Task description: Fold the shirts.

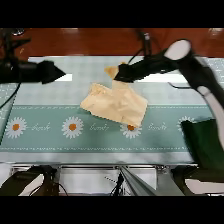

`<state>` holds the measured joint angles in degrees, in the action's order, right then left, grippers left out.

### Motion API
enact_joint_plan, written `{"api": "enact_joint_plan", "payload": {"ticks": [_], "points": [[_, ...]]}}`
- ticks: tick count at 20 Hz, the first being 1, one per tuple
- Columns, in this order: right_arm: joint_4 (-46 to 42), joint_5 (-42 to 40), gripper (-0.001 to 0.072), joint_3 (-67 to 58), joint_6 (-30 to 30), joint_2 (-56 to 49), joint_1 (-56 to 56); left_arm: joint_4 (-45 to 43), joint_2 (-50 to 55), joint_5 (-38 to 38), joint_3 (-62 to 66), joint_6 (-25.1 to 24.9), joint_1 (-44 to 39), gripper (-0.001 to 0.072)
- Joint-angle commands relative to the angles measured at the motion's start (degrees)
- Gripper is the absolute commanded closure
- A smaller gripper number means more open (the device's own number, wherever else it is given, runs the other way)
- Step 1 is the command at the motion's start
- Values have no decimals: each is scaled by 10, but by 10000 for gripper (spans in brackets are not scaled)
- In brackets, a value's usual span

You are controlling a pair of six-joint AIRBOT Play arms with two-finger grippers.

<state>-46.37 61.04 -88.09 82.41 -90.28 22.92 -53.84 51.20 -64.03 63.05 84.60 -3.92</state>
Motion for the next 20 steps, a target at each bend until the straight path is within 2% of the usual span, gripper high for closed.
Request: {"api": "enact_joint_plan", "payload": {"ticks": [1, 3, 4, 5, 6, 11, 14, 17, 18, 20], "points": [[33, -11, 686, -92, 18, -140, 56, 7, -142, 36, -140, 23, 5, 683], [60, -11, 685, -120, 22, -184, 66, 23, -178, 36, -187, 22, 5, 683], [73, -13, 626, -126, 32, -198, 69, 25, -185, 36, -206, 22, 5, 683], [85, -12, 396, -127, 35, -206, 70, 25, -186, 37, -220, 22, 6, 683], [88, 4, 73, -127, 30, -209, 70, 25, -183, 40, -233, 22, 6, 682], [61, 176, 80, -127, 9, -148, -11, 25, -164, 81, -268, 22, 6, 682], [-59, 193, 80, -126, 25, -29, -90, 29, -159, 81, -269, 22, 5, 682], [-236, 123, 80, -4, 63, 148, -153, 29, -159, 81, -269, 22, 5, 683], [-285, 78, 80, 77, 94, 210, -169, 28, -159, 81, -269, 20, 5, 683], [-346, -20, 80, 281, 198, 338, -200, 28, -157, 81, -269, 20, 5, 683]]}}
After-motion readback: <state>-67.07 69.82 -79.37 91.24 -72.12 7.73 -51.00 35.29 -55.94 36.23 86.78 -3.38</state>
